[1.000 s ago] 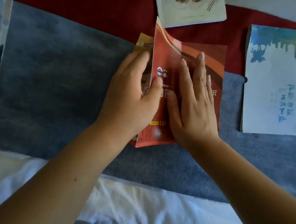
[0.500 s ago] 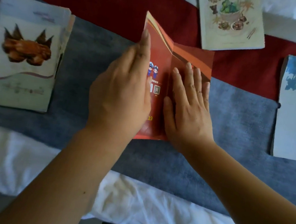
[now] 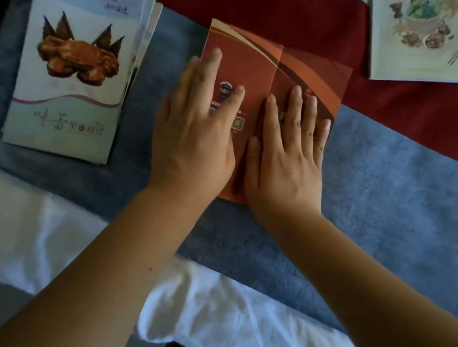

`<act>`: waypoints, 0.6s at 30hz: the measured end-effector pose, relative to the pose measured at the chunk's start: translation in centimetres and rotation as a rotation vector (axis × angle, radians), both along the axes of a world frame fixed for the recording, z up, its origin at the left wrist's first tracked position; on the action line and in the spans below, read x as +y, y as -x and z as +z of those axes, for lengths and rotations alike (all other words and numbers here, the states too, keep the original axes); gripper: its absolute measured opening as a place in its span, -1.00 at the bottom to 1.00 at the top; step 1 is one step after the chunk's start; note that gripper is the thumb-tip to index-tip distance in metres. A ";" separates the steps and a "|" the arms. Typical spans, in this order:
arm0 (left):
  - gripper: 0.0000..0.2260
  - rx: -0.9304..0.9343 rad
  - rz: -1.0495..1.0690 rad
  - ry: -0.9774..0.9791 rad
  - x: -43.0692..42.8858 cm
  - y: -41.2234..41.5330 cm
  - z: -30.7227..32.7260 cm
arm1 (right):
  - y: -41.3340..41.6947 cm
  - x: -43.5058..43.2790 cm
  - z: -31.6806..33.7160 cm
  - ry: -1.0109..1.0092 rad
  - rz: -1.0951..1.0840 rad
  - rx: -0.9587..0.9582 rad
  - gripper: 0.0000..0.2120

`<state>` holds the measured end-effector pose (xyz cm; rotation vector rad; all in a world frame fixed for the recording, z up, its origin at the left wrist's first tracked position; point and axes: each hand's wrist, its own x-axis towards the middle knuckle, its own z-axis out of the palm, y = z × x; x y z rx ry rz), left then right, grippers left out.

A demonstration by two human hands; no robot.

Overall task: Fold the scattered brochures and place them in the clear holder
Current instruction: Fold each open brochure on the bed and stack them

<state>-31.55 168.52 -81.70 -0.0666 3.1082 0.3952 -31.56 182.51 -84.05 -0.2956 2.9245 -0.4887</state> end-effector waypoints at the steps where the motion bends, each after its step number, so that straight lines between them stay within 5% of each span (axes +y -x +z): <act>1: -0.60 -0.003 -0.011 -0.006 -0.1 -0.2 -0.2 | 0.1 -0.3 0.1 0.008 0.004 -0.017 -0.42; 6: -0.57 -0.010 0.000 -0.012 -0.7 -1.5 -0.9 | 0.5 -1.3 1.5 0.220 0.003 -0.054 -0.34; 11: -0.49 -0.009 0.065 -0.018 -1.8 -2.1 -1.7 | 1.0 -0.7 1.6 0.004 0.030 -0.026 -0.42; 18: -0.39 -0.095 0.039 -0.020 1.6 -2.9 -2.2 | 0.3 1.8 2.0 -0.029 0.043 -0.055 -0.29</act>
